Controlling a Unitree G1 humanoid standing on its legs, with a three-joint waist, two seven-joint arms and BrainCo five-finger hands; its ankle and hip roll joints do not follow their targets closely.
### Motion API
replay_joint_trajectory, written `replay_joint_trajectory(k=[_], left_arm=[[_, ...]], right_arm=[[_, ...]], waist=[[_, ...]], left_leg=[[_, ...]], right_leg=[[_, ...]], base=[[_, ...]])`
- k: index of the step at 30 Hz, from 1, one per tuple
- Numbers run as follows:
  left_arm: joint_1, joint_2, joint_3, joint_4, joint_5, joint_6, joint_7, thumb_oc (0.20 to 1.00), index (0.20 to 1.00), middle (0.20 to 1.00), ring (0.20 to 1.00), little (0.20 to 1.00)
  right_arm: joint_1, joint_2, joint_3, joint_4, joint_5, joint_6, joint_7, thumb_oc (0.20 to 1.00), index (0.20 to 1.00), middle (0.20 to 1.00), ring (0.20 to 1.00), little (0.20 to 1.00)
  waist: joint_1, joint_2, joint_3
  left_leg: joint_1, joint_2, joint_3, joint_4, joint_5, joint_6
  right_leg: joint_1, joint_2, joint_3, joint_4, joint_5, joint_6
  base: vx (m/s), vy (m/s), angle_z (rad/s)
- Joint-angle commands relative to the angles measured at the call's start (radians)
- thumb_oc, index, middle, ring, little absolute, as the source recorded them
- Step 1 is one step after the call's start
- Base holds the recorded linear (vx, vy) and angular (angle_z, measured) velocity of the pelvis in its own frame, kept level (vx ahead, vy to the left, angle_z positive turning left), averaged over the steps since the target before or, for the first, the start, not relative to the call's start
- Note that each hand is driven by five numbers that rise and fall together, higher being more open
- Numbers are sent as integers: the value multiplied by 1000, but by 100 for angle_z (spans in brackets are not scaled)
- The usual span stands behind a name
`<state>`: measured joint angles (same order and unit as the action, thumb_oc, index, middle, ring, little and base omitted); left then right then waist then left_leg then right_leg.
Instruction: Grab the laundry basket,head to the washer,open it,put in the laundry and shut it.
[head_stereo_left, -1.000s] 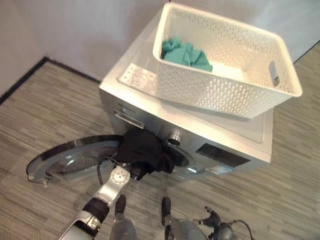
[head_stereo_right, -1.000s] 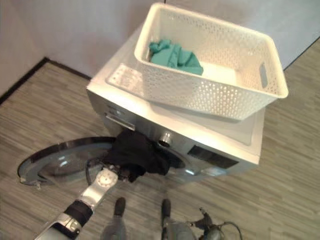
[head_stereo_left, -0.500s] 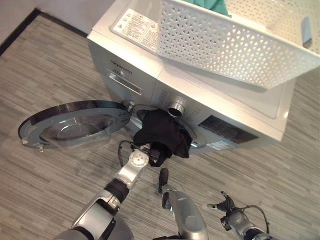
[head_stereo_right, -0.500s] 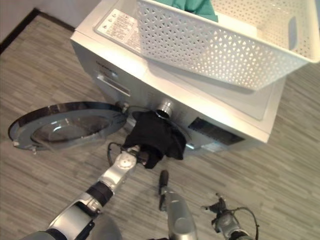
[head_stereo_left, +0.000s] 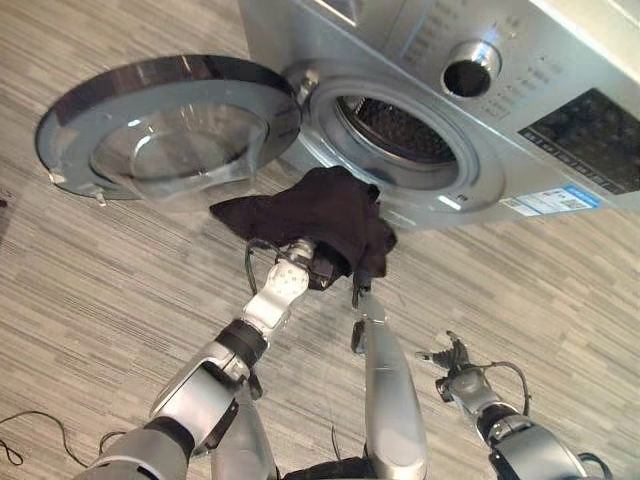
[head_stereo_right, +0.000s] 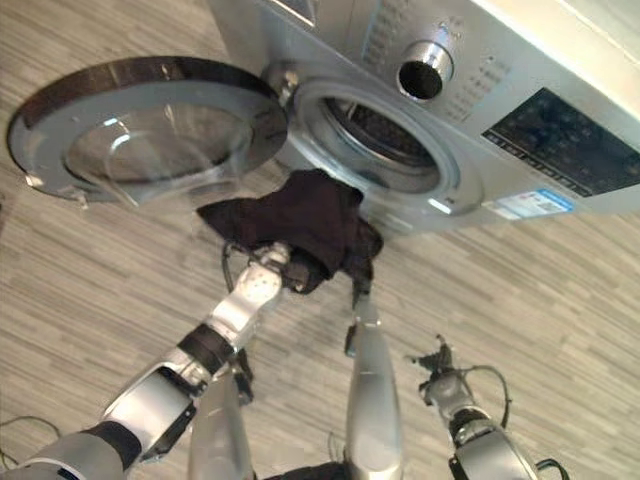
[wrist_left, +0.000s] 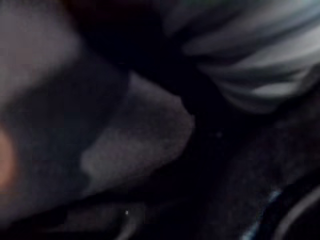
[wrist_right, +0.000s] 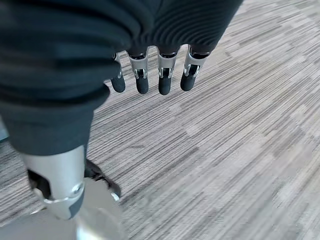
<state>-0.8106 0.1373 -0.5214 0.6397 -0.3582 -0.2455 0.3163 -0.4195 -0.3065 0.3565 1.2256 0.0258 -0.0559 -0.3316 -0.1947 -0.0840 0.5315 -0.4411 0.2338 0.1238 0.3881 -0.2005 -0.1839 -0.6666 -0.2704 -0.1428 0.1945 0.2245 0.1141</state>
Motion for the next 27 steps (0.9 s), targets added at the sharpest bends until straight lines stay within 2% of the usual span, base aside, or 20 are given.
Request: replay_joint_trajectory(k=[1, 2, 5, 6, 8, 9, 11, 12, 14, 15, 17, 18, 19, 21, 23, 24, 25, 26, 27], left_arm=[[-77, -21, 52, -72, -17, -96, 54, 200, 200, 200, 200, 200], [-148, 10, 89, -38, -23, -97, 85, 200, 200, 200, 200, 200], [-195, 37, 124, -11, -41, -98, 105, 200, 200, 200, 200, 200], [-244, 68, 170, 9, -82, -101, 127, 200, 200, 200, 200, 200], [-271, 86, 189, 17, -95, -103, 135, 200, 200, 200, 200, 200], [-309, 123, 218, 15, -111, -105, 152, 200, 200, 200, 200, 200], [-323, 137, 237, 13, -127, -109, 158, 200, 200, 200, 200, 200], [-366, 137, 277, 15, -192, -136, 179, 200, 200, 200, 200, 200], [-381, 138, 284, 18, -207, -143, 187, 200, 200, 200, 200, 200], [-394, 145, 325, -7, -236, -166, 213, 200, 200, 200, 200, 200], [-397, 145, 337, -14, -242, -171, 221, 200, 200, 200, 200, 200], [-414, 148, 366, -1, -269, -183, 237, 200, 200, 200, 200, 200], [-414, 148, 366, 0, -269, -183, 236, 200, 200, 200, 200, 200], [-467, 148, 406, 14, -338, -213, 252, 200, 200, 200, 200, 200], [-486, 147, 420, 8, -362, -226, 255, 200, 200, 200, 200, 200], [-512, 148, 433, 12, -389, -241, 260, 200, 200, 200, 200, 200], [-513, 149, 433, 15, -390, -242, 259, 200, 200, 200, 200, 200], [-594, 179, 436, 92, -443, -236, 250, 200, 200, 200, 200, 200], [-640, 212, 429, 132, -477, -230, 246, 200, 200, 200, 200, 200]], right_arm=[[67, -54, 47, -37, 26, -18, -47, 1000, 1000, 1000, 1000, 1000], [65, -59, 52, -62, 28, -32, -54, 1000, 1000, 1000, 1000, 1000], [71, -63, 56, -98, 29, -39, -53, 1000, 1000, 1000, 1000, 1000], [100, -67, 59, -182, 23, -51, -52, 1000, 1000, 1000, 1000, 1000], [118, -72, 64, -226, 20, -57, -52, 1000, 1000, 1000, 1000, 1000], [158, -85, 68, -314, 12, -71, -51, 1000, 1000, 1000, 1000, 1000], [177, -92, 68, -357, 11, -74, -51, 1000, 1000, 1000, 1000, 1000], [208, -101, 69, -398, 17, -87, -54, 1000, 1000, 1000, 1000, 1000], [218, -107, 68, -423, 14, -87, -57, 1000, 1000, 1000, 1000, 1000], [236, -121, 62, -476, 7, -96, -67, 1000, 1000, 1000, 1000, 1000], [247, -127, 60, -504, 2, -95, -70, 1000, 1000, 1000, 1000, 1000], [271, -139, 57, -539, -4, -103, -75, 1000, 1000, 1000, 1000, 1000], [271, -139, 57, -540, -4, -103, -75, 1000, 1000, 1000, 1000, 1000], [291, -147, 57, -545, -13, -104, -87, 1000, 1000, 1000, 1000, 1000], [301, -150, 60, -550, -21, -103, -92, 1000, 1000, 1000, 1000, 1000], [317, -150, 65, -550, -30, -103, -92, 1000, 1000, 1000, 1000, 1000], [317, -150, 65, -551, -30, -103, -92, 1000, 1000, 1000, 1000, 1000], [323, -157, 69, -536, -32, -103, -87, 1000, 1000, 1000, 1000, 1000], [322, -167, 68, -532, -30, -104, -83, 1000, 1000, 1000, 1000, 1000]], waist=[[-15, -2, -27], [-32, -10, -21], [-48, -15, -26], [-66, -31, -27], [-78, -38, -29], [-98, -58, -31], [-104, -65, -33], [-121, -83, -34], [-127, -88, -36], [-140, -110, -30], [-144, -117, -35], [-154, -132, -38], [-153, -131, -39], [-163, -141, -48], [-164, -141, -50], [-172, -142, -61], [-171, -142, -62], [-184, -144, -81], [-189, -139, -90]], left_leg=[[44, 3, -27, -4, -64, 70], [-11, 7, -31, 46, -79, 71], [-64, 20, -39, 92, -94, 70], [-103, 37, -47, 125, -105, 69], [-126, 48, -48, 145, -113, 67], [-152, 68, -45, 162, -126, 66], [-166, 77, -41, 169, -132, 66], [-190, 97, -36, 187, -143, 66], [-204, 109, -33, 196, -150, 67], [-215, 139, -26, 198, -156, 70], [-221, 155, -20, 200, -159, 71], [-230, 189, -13, 209, -163, 74], [-231, 190, -13, 210, -164, 73], [-225, 241, -1, 199, -145, 67], [-217, 260, 7, 186, -133, 62], [-192, 287, 21, 160, -116, 54], [-188, 289, 24, 155, -114, 52], [-161, 320, 44, 128, -87, 36], [-144, 330, 58, 113, -75, 25]], right_leg=[[-50, 12, 73, 24, -74, 48], [-99, 22, 79, 56, -83, 47], [-141, 34, 83, 82, -91, 45], [-179, 49, 82, 106, -100, 43], [-204, 57, 80, 120, -104, 43], [-237, 78, 76, 132, -110, 41], [-256, 90, 75, 136, -112, 40], [-290, 113, 68, 139, -113, 41], [-308, 126, 66, 143, -114, 41], [-336, 151, 55, 147, -117, 45], [-351, 169, 51, 149, -118, 44], [-375, 197, 43, 156, -120, 44], [-376, 198, 43, 156, -120, 44], [-400, 239, 33, 156, -124, 39], [-405, 252, 25, 157, -127, 37], [-407, 269, 16, 154, -128, 34], [-407, 272, 16, 154, -128, 33], [-410, 290, 14, 153, -129, 30], [-413, 296, 14, 152, -127, 30]], base=[[-61, -65, -5], [-61, -65, -7], [-12, -76, -15], [7, -68, -13], [14, -97, -12], [20, -93, -17], [37, -91, -22], [45, -91, -22], [39, -84, -33], [40, -89, -38], [54, -92, -33], [64, -93, -39], [94, -116, -51], [119, -163, -49], [100, -127, -39], [67, -82, -37], [126, -157, -33], [107, -108, -26], [109, -110, -22]])
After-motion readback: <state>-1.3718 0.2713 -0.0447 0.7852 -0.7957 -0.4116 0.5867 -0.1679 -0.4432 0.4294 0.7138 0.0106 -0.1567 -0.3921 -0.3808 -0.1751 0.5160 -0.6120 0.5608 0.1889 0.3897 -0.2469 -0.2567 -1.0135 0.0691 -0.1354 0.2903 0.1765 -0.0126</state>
